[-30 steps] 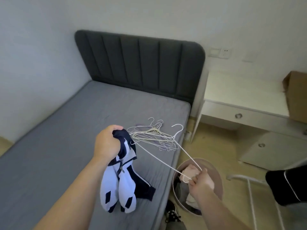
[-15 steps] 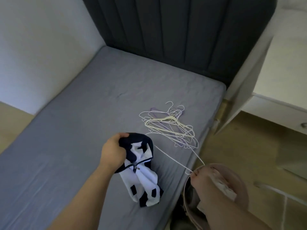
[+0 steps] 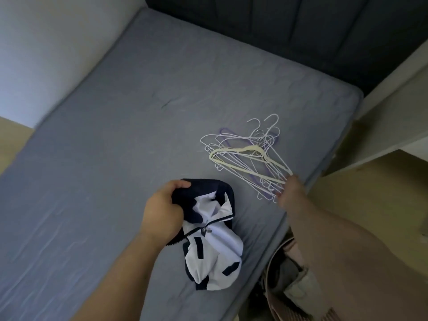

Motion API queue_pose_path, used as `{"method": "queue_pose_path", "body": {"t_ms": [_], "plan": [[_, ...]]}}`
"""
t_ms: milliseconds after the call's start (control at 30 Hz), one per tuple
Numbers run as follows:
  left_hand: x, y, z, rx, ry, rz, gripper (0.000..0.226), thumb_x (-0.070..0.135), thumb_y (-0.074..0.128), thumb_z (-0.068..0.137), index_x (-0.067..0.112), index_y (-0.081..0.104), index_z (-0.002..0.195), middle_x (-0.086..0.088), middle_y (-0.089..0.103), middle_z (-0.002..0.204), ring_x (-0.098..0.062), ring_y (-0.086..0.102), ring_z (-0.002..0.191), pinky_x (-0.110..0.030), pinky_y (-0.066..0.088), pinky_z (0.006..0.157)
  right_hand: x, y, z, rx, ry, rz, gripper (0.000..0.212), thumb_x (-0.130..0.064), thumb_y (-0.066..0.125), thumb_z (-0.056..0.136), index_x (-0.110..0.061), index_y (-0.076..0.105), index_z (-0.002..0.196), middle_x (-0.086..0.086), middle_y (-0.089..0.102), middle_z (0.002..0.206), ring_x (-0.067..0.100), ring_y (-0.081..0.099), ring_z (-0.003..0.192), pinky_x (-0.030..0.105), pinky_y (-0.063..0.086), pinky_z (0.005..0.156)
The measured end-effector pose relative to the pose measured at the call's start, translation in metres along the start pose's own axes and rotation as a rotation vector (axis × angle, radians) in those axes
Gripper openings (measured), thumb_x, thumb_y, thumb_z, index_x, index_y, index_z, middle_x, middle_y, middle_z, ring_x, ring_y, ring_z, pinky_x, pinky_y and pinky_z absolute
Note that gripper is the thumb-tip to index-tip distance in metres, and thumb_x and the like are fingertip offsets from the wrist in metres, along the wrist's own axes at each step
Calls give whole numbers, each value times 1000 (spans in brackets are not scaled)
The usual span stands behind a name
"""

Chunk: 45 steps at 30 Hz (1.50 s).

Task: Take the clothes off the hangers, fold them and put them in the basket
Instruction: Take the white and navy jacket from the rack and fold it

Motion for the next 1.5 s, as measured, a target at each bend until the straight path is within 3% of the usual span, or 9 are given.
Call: {"method": "queue_pose_path", "body": {"t_ms": [67, 200, 367, 533, 733, 900, 1067, 1300, 1500], "plan": [[-1, 4, 6, -4, 10, -18, 68, -19, 34, 75, 32, 60, 110, 3, 63, 104, -20, 56, 86, -19, 44, 67, 6, 2, 44, 14, 15, -284, 55, -51, 32, 96, -13, 57, 126, 6, 58, 128, 28, 56, 119, 45, 45, 105], [2, 7, 0, -21, 23, -59, 73, -20, 33, 71, 36, 61, 108, 15, 63, 108, -11, 58, 100, -14, 45, 79, 7, 5, -18, 87, -126, -929, 55, -29, 44, 98, -1, 40, 145, 16, 44, 148, 36, 45, 134, 41, 39, 109], [18, -7, -26, -56, 94, -56, 81, -20, 33, 71, 43, 50, 119, 23, 65, 95, 13, 59, 83, -5, 44, 67, 42, 44, -105, -326, -320, -918, 66, -8, 57, 90, -17, 33, 151, 11, 51, 138, 29, 56, 113, 35, 49, 93], [20, -38, -63, -36, 172, -12, 80, -21, 39, 66, 43, 54, 113, 21, 69, 84, 8, 61, 82, -6, 45, 65, 52, 89, -168, -466, -558, -980, 104, -40, 81, 68, -28, 23, 154, 2, 28, 157, 27, 30, 144, 49, 35, 113], [-4, -101, -124, 135, 227, -9, 69, -17, 44, 69, 37, 61, 107, 26, 63, 89, 16, 59, 78, -3, 43, 61, 90, 83, -238, -336, -672, -1156, 25, -14, 59, 87, -10, 66, 111, 11, 69, 108, 33, 65, 104, 32, 52, 84], [-61, -164, -185, 294, 230, 67, 58, -13, 49, 74, 23, 65, 116, 11, 68, 98, -4, 56, 77, -13, 43, 64, 102, 45, -357, -368, -812, -1094, 53, 2, 48, 86, -18, 60, 133, 9, 64, 129, 28, 62, 107, 31, 53, 84], [-104, -237, -261, 395, 330, 144, 48, -10, 56, 74, 18, 69, 110, 1, 67, 102, -12, 57, 86, -21, 44, 69, 127, -1, -487, -485, -766, -1143, 47, 7, 31, 82, -20, 66, 100, 5, 66, 82, 30, 65, 66, 29, 53, 47], [-129, -345, -383, 596, 429, 184, 24, -8, 48, 74, 7, 65, 84, -9, 62, 77, -30, 57, 73, -31, 42, 56, 159, -53, -678, -348, -1136, -946, 15, -15, 50, 80, -13, 57, 68, -1, 53, 64, 18, 47, 62, 30, 34, 57], [-154, -390, -445, 668, 389, 11, 20, 0, 38, 82, 7, 55, 90, -11, 59, 83, -34, 55, 79, -37, 43, 65, 175, -72, -751, -511, -1266, -814, 65, -71, 70, 72, -9, 67, 93, -2, 72, 85, 18, 68, 78, 35, 52, 74]]}}
Point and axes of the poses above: each hand's wrist, its own z-axis towards the middle knuckle, its own y-axis out of the palm, x = y × z, the point moved 7 cm from there along z, towards the middle knuckle
